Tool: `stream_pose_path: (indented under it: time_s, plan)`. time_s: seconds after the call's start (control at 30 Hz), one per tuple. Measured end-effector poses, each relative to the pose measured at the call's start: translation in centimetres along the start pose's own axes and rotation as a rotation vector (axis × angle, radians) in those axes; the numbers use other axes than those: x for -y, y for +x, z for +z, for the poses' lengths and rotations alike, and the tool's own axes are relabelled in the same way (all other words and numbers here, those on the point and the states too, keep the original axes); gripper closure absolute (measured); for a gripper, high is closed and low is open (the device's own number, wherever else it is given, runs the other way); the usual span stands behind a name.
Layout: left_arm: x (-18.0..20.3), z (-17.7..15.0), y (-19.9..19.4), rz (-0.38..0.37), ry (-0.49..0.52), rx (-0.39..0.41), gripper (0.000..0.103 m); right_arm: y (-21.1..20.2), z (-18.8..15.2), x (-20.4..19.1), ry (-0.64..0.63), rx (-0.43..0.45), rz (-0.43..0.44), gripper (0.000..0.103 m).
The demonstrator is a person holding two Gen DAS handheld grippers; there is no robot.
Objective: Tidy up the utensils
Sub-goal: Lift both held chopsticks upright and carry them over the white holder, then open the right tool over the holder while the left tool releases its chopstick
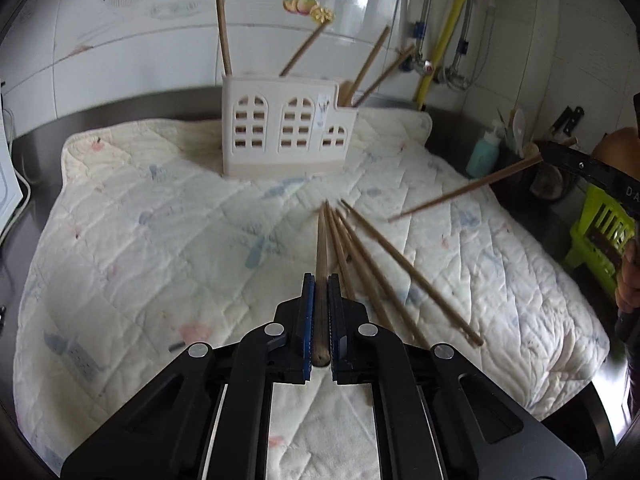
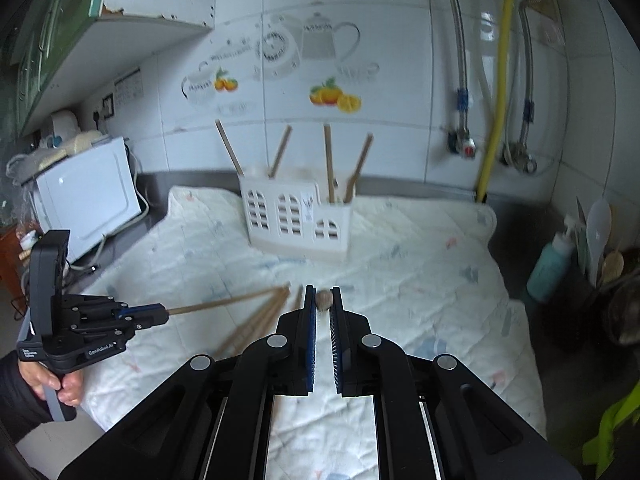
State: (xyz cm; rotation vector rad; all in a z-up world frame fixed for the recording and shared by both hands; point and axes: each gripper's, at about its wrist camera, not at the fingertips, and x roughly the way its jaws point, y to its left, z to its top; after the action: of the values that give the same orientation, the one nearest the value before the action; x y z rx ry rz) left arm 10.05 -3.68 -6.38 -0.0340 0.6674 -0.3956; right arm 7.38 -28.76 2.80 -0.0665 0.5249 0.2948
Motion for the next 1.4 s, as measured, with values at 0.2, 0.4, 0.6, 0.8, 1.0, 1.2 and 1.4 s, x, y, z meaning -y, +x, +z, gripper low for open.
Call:
stream_pose_path:
  time_s: [0.2,0.4,0.6,0.8,1.0,1.2,1.4]
  plan:
    - [-0.5,2.1,-1.1,-0.012,0.002,0.046,0.098,-0.1,3.2,-0.7,-0.039,0.017,0.027,0.096]
    - [-0.7,4.7,-1.8,-0.01,0.027,0.072,0.098,0.5,7.2,-1.4,-0.086,0.039,0.033,0.096]
    - [-0.4,7.8,-2.2,-0.006,0.078,0.103,0.098,1.4,12.3,-1.5,-0.086,0.117,0.042,0.096]
    - [-0.5,10.0,-2.0,0.005,0.11,0.119,0.098,3.6,16.8,-1.4,-0.068,0.186,0.018,0.096]
    - [-1.1,12.4,-1.9,0.011,0.126,0.142,0.098,5.9,20.2,-0.2,-0.05,0.224,-0.046,0.096]
    - [-1.5,15.7,-2.3,0.008,0.13,0.192,0.098,7.9,22.4,0.9,-0.005,0.257,-0.059,0.096]
    - [-1.5,19.9,-3.6,0.028,0.145,0.279,0.098,11.5,22.7,2.1,0.034,0.244,-0.06,0.096]
